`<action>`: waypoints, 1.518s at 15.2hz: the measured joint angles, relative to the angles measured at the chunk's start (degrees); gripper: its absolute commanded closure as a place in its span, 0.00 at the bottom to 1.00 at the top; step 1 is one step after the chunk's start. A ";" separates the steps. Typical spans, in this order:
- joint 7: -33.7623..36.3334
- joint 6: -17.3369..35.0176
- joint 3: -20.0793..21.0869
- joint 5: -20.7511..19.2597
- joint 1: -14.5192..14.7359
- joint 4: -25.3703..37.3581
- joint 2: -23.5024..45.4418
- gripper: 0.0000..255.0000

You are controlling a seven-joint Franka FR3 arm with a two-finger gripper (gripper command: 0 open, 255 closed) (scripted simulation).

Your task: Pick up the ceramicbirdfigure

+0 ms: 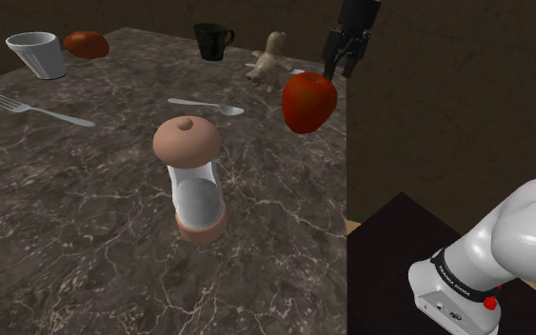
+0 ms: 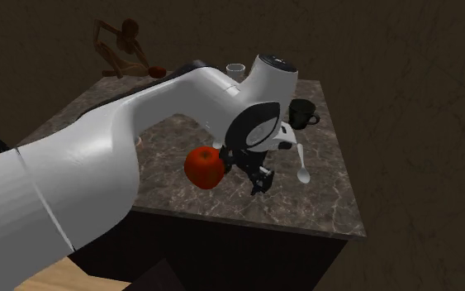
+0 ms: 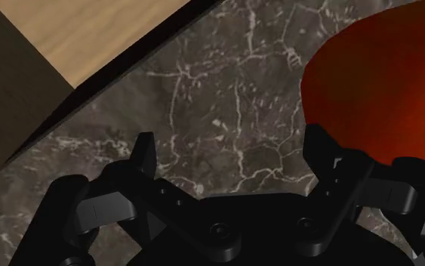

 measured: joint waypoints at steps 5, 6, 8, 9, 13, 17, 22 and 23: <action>1.32 -2.20 0.67 0.41 0.64 14.60 11.39 0.00; 1.66 -3.00 0.81 0.45 0.78 18.08 13.86 0.00; 2.23 -4.15 1.06 0.52 1.06 23.98 18.19 0.00; 2.93 -5.18 1.34 0.53 1.39 27.81 20.66 0.00; 3.23 -4.99 1.54 0.51 1.67 31.37 24.14 0.00; 2.60 -1.74 1.49 0.57 1.64 27.43 23.48 0.00; 2.45 -0.34 1.53 0.59 1.72 25.53 22.96 1.00; 2.46 -0.31 1.52 0.59 1.72 25.49 22.94 1.00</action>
